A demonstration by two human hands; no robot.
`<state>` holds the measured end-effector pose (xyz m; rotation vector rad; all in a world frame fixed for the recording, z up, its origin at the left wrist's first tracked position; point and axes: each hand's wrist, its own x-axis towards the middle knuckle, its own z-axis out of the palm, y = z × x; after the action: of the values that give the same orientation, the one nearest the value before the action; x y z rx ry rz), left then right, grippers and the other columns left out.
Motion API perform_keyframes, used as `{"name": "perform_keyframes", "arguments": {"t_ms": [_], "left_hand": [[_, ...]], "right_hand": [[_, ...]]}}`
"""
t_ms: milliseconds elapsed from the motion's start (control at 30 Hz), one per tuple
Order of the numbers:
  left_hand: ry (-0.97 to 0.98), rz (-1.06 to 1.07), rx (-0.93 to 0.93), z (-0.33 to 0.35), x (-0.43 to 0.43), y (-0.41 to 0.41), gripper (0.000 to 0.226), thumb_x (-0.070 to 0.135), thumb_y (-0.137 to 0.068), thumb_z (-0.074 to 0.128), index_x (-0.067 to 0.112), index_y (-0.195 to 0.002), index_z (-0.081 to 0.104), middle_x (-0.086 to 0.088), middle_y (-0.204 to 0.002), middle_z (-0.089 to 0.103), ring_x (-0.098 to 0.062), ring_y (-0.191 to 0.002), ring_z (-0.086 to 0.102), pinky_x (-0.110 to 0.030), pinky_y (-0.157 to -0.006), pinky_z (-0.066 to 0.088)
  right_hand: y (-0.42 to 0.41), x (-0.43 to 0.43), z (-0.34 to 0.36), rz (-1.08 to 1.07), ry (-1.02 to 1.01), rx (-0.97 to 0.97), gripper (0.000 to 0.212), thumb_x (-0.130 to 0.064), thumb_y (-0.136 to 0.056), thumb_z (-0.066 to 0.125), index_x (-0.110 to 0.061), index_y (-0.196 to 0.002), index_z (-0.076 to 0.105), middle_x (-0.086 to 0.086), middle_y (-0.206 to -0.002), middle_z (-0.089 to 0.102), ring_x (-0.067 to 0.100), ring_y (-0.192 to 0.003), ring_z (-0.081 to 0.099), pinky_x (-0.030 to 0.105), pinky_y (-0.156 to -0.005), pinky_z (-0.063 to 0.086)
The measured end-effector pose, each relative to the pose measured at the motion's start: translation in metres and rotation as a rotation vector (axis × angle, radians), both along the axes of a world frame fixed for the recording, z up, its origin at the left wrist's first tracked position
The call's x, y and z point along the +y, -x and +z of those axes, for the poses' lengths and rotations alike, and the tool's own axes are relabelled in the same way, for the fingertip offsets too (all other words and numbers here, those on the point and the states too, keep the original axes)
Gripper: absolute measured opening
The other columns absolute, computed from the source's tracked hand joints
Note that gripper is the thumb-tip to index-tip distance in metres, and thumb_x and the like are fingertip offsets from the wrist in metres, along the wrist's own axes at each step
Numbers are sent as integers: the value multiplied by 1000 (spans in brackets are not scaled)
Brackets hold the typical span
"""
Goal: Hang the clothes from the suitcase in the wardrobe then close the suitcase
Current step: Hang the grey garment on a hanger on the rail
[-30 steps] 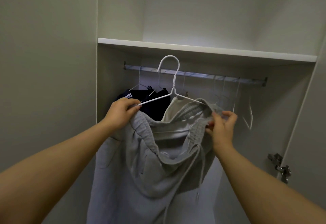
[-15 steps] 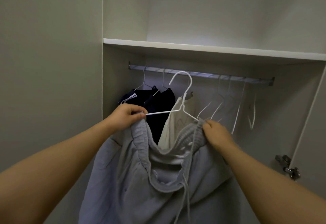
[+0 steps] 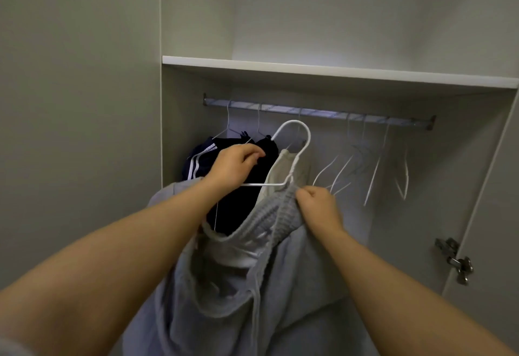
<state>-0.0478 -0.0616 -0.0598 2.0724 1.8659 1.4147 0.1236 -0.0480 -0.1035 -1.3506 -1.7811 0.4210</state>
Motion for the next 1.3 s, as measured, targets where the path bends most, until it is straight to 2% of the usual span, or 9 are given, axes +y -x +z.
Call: {"name": "perform_keyframes", "arguments": {"t_ms": [167, 300, 533, 667, 833, 967, 1133, 1200, 1300], "left_hand": [[18, 464, 613, 0, -11, 18, 39, 46, -99, 32, 29, -120, 60, 2, -129, 52, -24, -126, 41, -46, -106, 24], [214, 410, 269, 0, -8, 40, 33, 29, -98, 42, 18, -127, 52, -12, -134, 45, -36, -122, 43, -45, -103, 34], [270, 438, 229, -11, -13, 53, 31, -6, -88, 44, 2, -109, 64, -17, -102, 58, -35, -89, 53, -37, -75, 44], [276, 385, 109, -14, -14, 52, 23, -2, -87, 53, 8, -101, 68, -15, -113, 63, -35, -103, 58, -34, -80, 46], [189, 28, -106, -13, -6, -2, 18, 2, -78, 67, 19, -78, 61, -7, -87, 70, -19, -89, 65, -27, -85, 50], [202, -243, -190, -20, -2, -23, 18, -3, -82, 65, 11, -93, 65, 2, -74, 64, -13, -80, 62, -29, -91, 50], [262, -196, 250, -24, 4, -13, 38, 22, -97, 49, 22, -134, 47, -4, -133, 48, -18, -123, 48, -36, -106, 37], [233, -32, 605, -23, 3, -14, 34, 34, -100, 38, 31, -133, 46, 0, -127, 49, -19, -120, 46, -41, -104, 30], [194, 57, 722, -31, 1, -15, 31, 34, -102, 31, 27, -123, 53, -1, -113, 54, -21, -110, 52, -39, -102, 27]], "right_hand": [[-17, 10, -4, -40, 66, 206, 42, -18, -89, 47, -11, -47, 39, 5, -59, 43, 24, -73, 42, 34, -70, 35], [-19, 15, -4, -68, 109, 269, 39, -19, -88, 46, -14, -50, 44, 10, -77, 53, 26, -79, 45, 35, -75, 37], [-19, 15, -11, -52, 108, 161, 36, -20, -87, 46, -14, -52, 48, 10, -76, 56, 28, -80, 49, 37, -77, 41], [-21, 12, -14, -66, 117, 62, 31, -25, -87, 46, -9, -62, 55, 14, -89, 62, 33, -90, 56, 36, -82, 44], [-13, 5, -17, -94, 138, -88, 29, -26, -91, 43, -11, -94, 67, 16, -113, 64, 34, -105, 57, 31, -82, 40], [-12, 8, -17, -73, 161, 32, 32, -26, -88, 46, -10, -63, 59, 13, -85, 58, 29, -84, 53, 32, -76, 40], [-24, 11, -13, -78, 186, 308, 35, -22, -82, 52, -13, -48, 50, 4, -64, 52, 25, -69, 47, 37, -74, 44], [-26, 9, -12, -41, 177, 315, 40, -17, -81, 53, -13, -42, 49, 1, -55, 46, 22, -60, 42, 33, -66, 38], [-32, 6, -13, 27, 140, 255, 37, -12, -80, 55, -15, -45, 42, 2, -50, 35, 18, -55, 34, 31, -60, 30]]}}
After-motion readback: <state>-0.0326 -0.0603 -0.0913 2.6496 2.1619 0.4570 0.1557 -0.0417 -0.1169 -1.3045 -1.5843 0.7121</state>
